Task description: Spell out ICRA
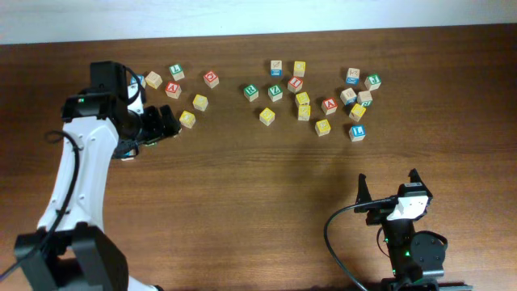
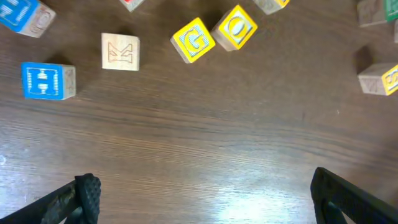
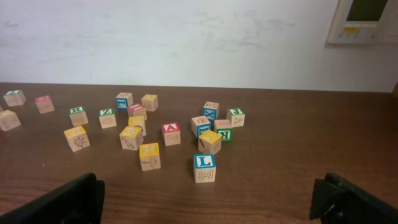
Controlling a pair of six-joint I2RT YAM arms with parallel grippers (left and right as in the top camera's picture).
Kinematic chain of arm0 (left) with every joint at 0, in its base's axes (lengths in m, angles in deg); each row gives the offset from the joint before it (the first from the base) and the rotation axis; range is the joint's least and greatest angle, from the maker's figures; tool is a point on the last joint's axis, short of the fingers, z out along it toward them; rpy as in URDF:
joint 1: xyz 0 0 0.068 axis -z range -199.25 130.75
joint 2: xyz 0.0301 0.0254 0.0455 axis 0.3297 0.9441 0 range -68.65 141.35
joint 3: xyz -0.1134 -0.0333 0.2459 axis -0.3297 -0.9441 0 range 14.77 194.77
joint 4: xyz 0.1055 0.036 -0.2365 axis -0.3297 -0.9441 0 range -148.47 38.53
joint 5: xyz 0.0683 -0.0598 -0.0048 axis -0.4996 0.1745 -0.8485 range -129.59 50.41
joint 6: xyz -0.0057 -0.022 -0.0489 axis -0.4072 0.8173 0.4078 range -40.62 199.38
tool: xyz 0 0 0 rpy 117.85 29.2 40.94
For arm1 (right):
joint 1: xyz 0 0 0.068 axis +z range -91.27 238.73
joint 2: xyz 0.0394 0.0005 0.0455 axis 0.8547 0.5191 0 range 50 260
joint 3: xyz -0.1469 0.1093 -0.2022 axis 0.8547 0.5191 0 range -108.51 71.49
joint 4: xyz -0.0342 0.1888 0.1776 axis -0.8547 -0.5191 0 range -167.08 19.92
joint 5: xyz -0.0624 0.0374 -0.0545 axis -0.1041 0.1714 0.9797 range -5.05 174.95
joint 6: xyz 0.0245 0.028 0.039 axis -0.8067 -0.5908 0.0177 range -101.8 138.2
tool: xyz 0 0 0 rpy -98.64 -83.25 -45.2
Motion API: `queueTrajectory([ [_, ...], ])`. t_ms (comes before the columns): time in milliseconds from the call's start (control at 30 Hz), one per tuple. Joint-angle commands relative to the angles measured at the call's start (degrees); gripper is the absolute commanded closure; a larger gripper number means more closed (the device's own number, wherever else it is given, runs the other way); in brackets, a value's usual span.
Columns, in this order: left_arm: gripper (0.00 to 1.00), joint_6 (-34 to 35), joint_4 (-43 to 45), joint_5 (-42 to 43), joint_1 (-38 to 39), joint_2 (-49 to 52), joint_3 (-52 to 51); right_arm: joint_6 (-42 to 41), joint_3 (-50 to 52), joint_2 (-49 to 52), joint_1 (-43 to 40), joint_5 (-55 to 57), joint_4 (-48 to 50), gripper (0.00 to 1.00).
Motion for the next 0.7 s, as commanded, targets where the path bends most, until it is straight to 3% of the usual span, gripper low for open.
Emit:
queueTrajectory([
  [0,0.01,-1.8,0.1,1.7,0.1,1.5,-0.4,-0.3,0.3,-0.4,-0.4,0.3,-0.3,0.02],
  [667,0.01,-1.6,2.3,4.1,0.1,1.5,-0.4,-0.3,0.3,-0.4,-0.4,0.3,-0.3,0.02],
])
